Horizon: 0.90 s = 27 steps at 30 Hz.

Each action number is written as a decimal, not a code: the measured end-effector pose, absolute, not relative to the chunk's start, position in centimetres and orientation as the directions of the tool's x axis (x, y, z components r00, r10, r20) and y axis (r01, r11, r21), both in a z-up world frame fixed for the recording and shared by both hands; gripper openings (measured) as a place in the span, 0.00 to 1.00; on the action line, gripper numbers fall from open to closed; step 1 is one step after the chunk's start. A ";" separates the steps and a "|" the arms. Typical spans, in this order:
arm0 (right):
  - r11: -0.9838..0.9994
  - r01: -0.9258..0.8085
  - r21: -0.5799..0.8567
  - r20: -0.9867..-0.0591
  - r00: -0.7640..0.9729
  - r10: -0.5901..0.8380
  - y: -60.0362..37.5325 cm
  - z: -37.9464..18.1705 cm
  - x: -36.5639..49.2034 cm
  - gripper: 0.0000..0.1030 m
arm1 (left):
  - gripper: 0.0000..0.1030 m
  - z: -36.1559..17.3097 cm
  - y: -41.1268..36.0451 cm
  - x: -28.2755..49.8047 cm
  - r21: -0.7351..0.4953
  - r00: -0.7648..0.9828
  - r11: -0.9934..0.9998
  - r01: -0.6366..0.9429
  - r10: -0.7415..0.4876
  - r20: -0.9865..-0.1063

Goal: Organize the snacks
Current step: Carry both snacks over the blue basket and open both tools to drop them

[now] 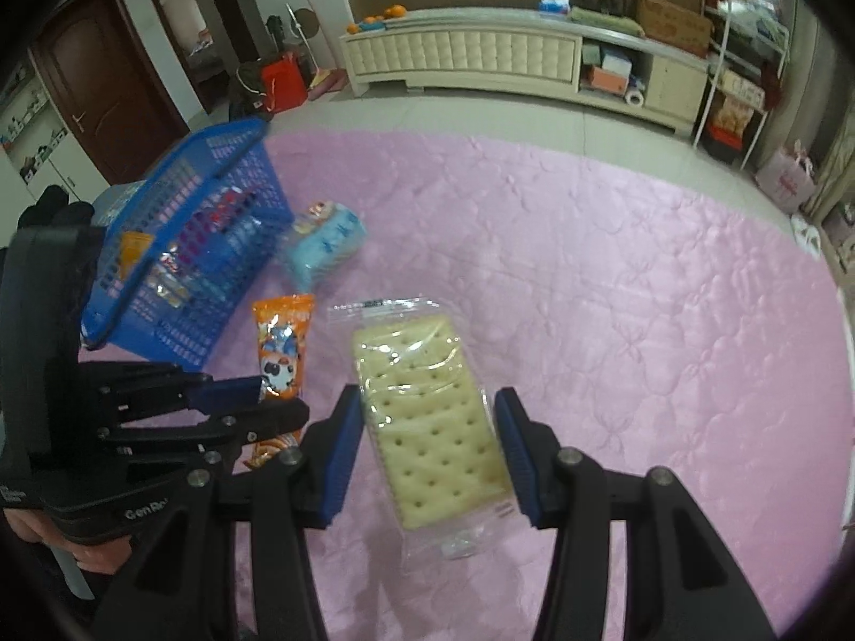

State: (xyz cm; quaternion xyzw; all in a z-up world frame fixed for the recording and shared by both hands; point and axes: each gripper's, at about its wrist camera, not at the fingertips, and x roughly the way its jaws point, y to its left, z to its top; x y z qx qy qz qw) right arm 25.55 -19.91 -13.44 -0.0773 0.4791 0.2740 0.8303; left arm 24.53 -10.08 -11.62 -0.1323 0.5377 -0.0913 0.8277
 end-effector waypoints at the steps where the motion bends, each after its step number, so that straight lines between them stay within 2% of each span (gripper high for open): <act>1: 0.837 -0.532 0.128 -0.833 0.400 0.382 -19.7 -12.7 25.3 0.53 | 0.19 -10.9 -9.9 24.3 -0.314 0.420 0.949 0.021 -0.294 -0.859; 12: 0.804 -0.585 0.110 -0.759 0.473 0.448 -14.9 -5.5 23.4 0.53 | 0.20 -3.4 -3.7 21.0 -0.253 0.559 0.965 0.074 -0.250 -0.791; 27: 0.694 -0.712 0.104 -0.728 0.421 0.540 -3.7 -4.0 24.2 0.53 | 0.19 -0.5 7.4 20.7 -0.140 0.608 0.990 0.005 -0.114 -0.786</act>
